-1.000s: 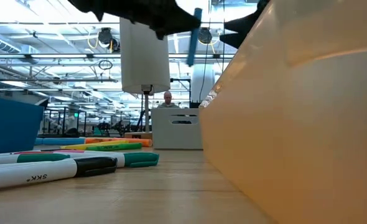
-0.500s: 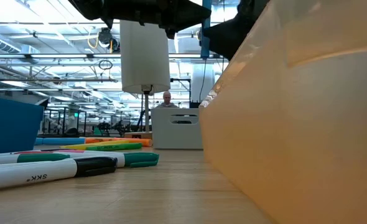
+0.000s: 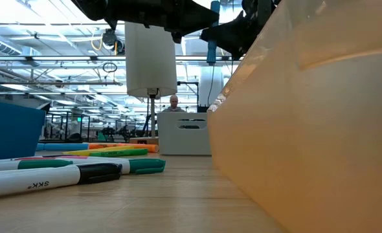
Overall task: Pick & Place Markers
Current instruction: Put the bottom large blue highlighter pen in the yellow bin
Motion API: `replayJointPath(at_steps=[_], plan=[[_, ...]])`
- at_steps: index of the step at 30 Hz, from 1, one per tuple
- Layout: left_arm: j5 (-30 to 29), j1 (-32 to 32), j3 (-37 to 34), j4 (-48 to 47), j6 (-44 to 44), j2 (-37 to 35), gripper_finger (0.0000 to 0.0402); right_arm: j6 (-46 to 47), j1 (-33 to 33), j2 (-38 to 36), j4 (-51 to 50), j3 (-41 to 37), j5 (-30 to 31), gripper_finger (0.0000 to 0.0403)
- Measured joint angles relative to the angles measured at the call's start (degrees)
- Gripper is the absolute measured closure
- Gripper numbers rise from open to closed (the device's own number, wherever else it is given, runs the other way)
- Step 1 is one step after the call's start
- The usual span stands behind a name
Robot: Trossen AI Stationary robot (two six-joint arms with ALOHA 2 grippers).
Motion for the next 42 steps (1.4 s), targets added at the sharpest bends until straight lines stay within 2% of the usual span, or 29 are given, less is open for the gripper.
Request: replayJointPath(at_steps=[5, 10, 16, 20, 22, 25, 27, 31, 36, 42], plan=[[-1.2, 0.0, 0.1, -0.4, -1.7, 0.0, 0.0317, 0.5, 0.0, 0.0, 0.1, 0.0, 0.2, 0.0358], [-5.8, -0.1, 0.1, -2.5, -6.4, -1.3, 0.0237, 1.5, -0.1, 0.0, -1.9, 0.1, 2.2, 0.0358], [-12.3, -0.7, 0.1, -9.9, -5.8, -6.9, 0.0137, 0.2, -0.2, -4.8, -13.4, 0.1, 11.2, 0.0358], [-16.7, -1.2, 0.1, -16.0, -5.7, -9.9, 0.0094, 0.0, -0.2, -10.6, -23.0, 0.0, 19.4, 0.0358], [-18.6, -1.2, 0.1, -18.8, -5.7, -11.5, 0.0081, 0.1, -0.2, -13.4, -28.2, -0.6, 25.7, 0.0358], [-21.2, -1.2, 0.1, -25.5, -6.4, -13.3, 0.0071, 2.3, -1.6, -17.5, -31.3, -3.7, 35.4, 0.0358], [-22.5, -1.2, 0.0, -28.0, -7.7, -13.8, 0.0071, 5.0, -3.6, -20.0, -29.9, -7.7, 38.8, 0.0358], [-24.3, -1.2, 0.0, -31.8, -8.1, -14.7, 0.0081, 7.7, -8.4, -23.3, -18.8, -18.2, 41.3, 0.0358], [-24.5, -1.2, 0.0, -32.1, -7.9, -14.8, 0.0099, 9.0, -13.7, -23.9, -2.0, -29.8, 42.2, 0.0358], [-24.9, -1.1, 0.0, -31.7, -7.7, -14.8, 0.0116, 10.4, -18.8, -23.8, -1.0, -33.6, 41.8, 0.0358]])
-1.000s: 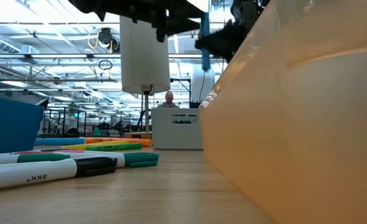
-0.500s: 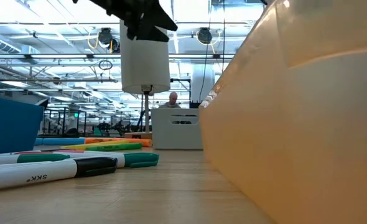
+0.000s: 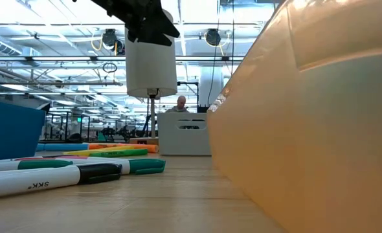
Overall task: Pick & Place Markers
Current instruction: Put the bottom large blue highlighter pen in the yellow bin, then put the large blue highlighter pen in the yellow bin
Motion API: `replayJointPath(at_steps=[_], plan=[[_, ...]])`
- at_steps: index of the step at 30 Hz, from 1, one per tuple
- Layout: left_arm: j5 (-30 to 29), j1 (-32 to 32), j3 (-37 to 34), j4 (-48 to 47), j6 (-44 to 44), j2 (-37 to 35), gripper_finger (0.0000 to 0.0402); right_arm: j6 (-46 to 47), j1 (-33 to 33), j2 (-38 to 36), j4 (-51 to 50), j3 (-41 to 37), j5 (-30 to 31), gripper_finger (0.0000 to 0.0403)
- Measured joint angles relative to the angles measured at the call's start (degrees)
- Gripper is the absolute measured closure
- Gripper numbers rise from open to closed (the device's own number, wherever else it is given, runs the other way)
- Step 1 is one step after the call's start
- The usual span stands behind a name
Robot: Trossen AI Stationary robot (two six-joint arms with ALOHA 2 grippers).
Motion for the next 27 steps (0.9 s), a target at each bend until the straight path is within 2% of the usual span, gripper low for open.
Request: replayJointPath(at_steps=[6, 13, 17, 20, 25, 27], plan=[[-0.1, 0.0, 0.0, 0.1, 0.0, 0.0, 0.0127, -0.1, -1.5, 0.0, 1.3, -0.1, 0.2, 0.0351], [-0.1, 0.0, 0.0, 0.1, -0.5, 0.0, 0.0124, 0.0, -1.9, 0.0, 1.1, -0.1, 0.2, 0.0217], [-0.1, 0.0, 0.0, 0.1, -0.5, 0.0, 0.0127, 0.0, -1.9, 0.0, 1.1, -0.1, 0.2, 0.017], [-0.1, 0.0, 0.0, 0.1, -0.6, 0.0, 0.0128, 0.1, -1.9, 0.0, 1.1, -0.1, 0.2, 0.0156], [-0.1, 0.0, 0.0, -0.5, -0.6, 0.0, 0.012, 1.7, -1.9, 0.0, 3.3, -0.1, -0.2, 0.0157], [-0.1, 0.0, 0.0, -2.0, -0.6, 0.0, 0.0117, 1.8, -1.8, 0.0, 6.1, -0.1, -3.1, 0.0161]])
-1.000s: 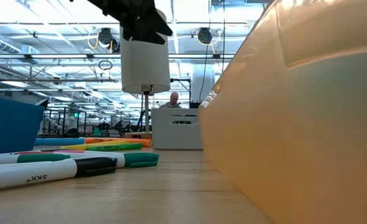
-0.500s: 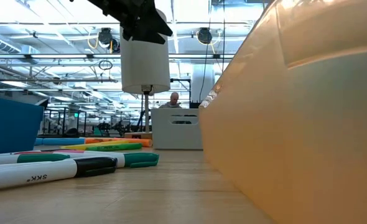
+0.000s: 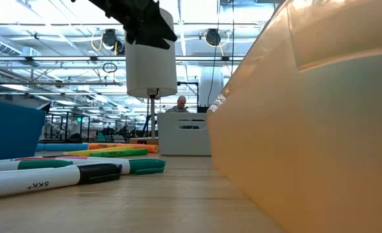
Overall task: Pick & Place Markers
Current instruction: Put the large blue highlighter pen in the yellow bin
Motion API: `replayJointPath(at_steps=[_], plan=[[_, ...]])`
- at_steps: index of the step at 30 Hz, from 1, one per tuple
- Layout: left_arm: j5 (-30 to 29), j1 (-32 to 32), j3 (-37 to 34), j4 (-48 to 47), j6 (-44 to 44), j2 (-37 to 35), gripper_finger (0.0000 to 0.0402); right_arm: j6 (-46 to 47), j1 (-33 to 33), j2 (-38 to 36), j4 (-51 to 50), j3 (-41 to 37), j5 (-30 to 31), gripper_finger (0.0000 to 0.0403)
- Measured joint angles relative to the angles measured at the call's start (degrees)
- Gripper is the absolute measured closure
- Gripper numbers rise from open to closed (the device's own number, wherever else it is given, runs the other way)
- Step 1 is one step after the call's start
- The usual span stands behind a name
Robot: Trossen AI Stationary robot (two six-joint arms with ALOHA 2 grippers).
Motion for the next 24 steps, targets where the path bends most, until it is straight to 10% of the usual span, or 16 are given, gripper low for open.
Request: replayJointPath(at_steps=[12, 24], plan=[[-3.7, 1.9, 0.0, -21.4, -16.9, -0.4, 0.0134, 1.2, 0.3, 0.0, -6.6, 12.4, -22.2, 0.0165], [-6.5, 6.3, 0.0, -51.4, -50.1, 0.2, 0.0143, -3.3, 4.9, 0.0, -10.0, 14.1, -22.4, 0.0165]])
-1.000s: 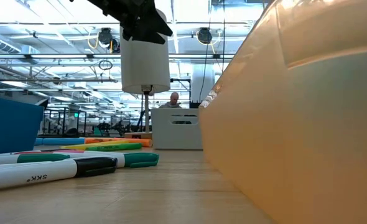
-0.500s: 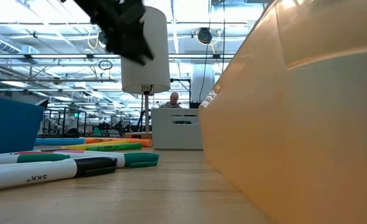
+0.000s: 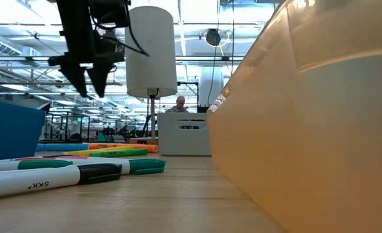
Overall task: Pick & Place Markers
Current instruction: Put the large blue highlighter pen in the yellow bin
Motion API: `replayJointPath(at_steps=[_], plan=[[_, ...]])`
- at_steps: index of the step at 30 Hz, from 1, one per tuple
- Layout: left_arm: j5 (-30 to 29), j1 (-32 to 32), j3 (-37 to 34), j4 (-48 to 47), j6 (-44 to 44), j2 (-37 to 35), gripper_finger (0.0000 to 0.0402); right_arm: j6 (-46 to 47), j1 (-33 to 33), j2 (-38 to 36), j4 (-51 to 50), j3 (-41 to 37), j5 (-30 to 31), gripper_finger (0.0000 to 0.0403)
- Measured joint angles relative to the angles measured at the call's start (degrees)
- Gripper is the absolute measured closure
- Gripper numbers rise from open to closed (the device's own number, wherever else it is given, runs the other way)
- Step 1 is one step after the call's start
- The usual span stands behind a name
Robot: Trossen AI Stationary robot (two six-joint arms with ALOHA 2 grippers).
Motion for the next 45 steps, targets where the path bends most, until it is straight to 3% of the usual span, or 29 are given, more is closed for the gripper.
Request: replayJointPath(at_steps=[3, 6, 17, 24, 29, 37, 45], plan=[[1.6, 2.8, 0.0, -1.5, -3.0, -0.1, 0.015, 0.0, 0.1, 0.0, 0.0, 0.0, 0.0, 0.0165], [7.7, 6.8, 0.0, -1.7, -4.9, 0.3, 0.0157, 0.0, 0.1, 0.0, 0.0, 0.0, -0.1, 0.0165], [17.9, 15.4, 0.1, -4.4, 5.5, 9.4, 0.0154, 0.0, 0.1, 0.0, -0.2, 0.0, -2.5, 0.0165], [15.4, 14.9, 0.0, -5.9, 6.2, 10.7, 0.0145, 0.2, 0.1, 0.0, -0.2, 0.0, -3.1, 0.0165], [12.7, 14.5, 0.0, -14.7, 1.8, 10.7, 0.0144, 0.2, 0.1, 0.0, -0.2, 0.0, -3.1, 0.0165], [11.1, 14.8, 0.0, -23.1, -14.8, 10.7, 0.0144, 0.2, 0.1, 0.0, -0.2, 0.0, -3.1, 0.0165], [13.3, 12.4, 0.0, -22.7, -15.4, 10.7, 0.0144, 0.6, 0.1, 0.0, -0.4, 0.0, -3.1, 0.0165]])
